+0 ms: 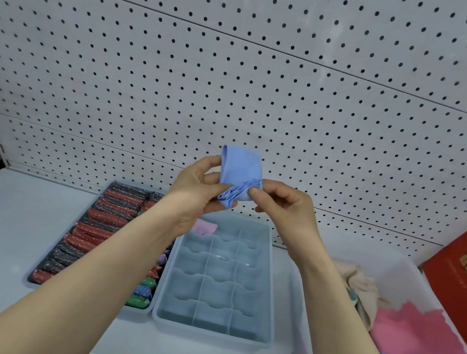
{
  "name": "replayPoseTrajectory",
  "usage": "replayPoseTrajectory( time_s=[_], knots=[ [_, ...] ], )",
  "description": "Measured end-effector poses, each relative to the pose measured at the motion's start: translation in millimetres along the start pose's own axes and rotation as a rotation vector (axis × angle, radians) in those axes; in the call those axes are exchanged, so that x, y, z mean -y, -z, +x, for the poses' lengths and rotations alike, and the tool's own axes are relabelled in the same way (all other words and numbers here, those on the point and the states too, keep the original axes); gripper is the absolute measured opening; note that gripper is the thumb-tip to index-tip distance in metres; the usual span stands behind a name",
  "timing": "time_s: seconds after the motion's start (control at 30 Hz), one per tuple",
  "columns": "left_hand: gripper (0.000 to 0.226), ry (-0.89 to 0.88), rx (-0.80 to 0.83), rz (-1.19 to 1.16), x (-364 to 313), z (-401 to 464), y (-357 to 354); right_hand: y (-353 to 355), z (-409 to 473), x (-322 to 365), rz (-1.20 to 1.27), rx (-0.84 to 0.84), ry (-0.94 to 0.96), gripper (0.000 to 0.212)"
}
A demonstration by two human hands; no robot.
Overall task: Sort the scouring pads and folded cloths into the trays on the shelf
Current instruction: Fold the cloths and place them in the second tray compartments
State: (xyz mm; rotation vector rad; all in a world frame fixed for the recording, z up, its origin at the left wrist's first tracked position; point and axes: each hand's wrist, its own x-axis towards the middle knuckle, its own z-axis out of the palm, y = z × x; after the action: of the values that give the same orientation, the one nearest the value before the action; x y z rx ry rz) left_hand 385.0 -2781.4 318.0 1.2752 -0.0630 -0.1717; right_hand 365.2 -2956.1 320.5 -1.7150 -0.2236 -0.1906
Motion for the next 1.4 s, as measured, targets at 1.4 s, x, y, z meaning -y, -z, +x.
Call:
replayPoseTrajectory(
  time_s=[1.4],
  knots=[
    [0.032,-0.019,0.076,0.538,88,20,56,-5,15,-98,-0.063,0.258,-0.445,0.020]
  ],
)
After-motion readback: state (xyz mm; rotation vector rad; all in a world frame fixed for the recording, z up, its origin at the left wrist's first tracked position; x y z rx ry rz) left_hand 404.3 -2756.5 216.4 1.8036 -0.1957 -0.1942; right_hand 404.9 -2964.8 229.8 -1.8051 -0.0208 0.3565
